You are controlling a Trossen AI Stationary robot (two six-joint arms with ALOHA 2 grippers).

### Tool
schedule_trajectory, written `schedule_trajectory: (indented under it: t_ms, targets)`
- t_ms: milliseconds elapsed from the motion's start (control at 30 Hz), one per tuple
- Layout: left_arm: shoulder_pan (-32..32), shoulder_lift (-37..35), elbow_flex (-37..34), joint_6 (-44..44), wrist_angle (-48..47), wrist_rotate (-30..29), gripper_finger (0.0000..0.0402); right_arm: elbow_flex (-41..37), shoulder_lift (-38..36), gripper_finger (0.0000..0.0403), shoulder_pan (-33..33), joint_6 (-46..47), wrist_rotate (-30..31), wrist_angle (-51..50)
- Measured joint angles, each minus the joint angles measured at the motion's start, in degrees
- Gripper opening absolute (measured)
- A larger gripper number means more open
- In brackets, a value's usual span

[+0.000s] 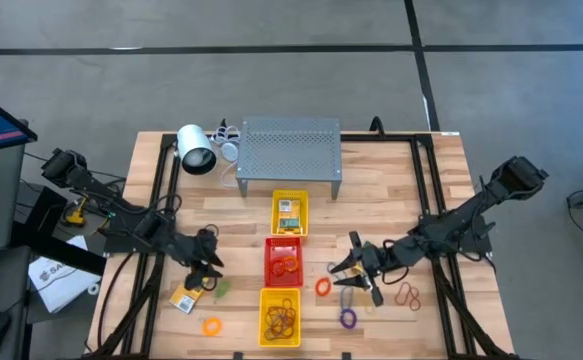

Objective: Pick & Place Office Desk Supplies
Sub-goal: Put the blue rubber band into the bottom yellow bin

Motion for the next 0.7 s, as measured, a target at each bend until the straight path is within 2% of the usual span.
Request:
schedule_trajectory:
  t_ms: [133, 333, 533, 700]
  targets:
    - [0.0, 0.0, 0.0, -4.1, -7.4, 3.5, 0.0163, 0.0, 1.0, 0.0127, -0.4, 0.0, 0.0, 0.7]
    - [0.0, 0.0, 0.0, -7.5, -17.9, 4.3, 0.0163, 0.0, 6.4, 0.0127, -0.4, 0.1, 0.0, 5.2]
    - [0.0, 1.0, 0.0, -10.3, -18.9, 4.8, 0.0163, 0.0, 14.7, 0.0127, -0.2, 0.8, -0.1, 14.2]
    - [0.0, 6.4, 0.0, -10.5, -16.3, 8.2, 0.0163, 0.0, 20.2, 0.0127, -0.2, 6.1, -0.7, 19.7]
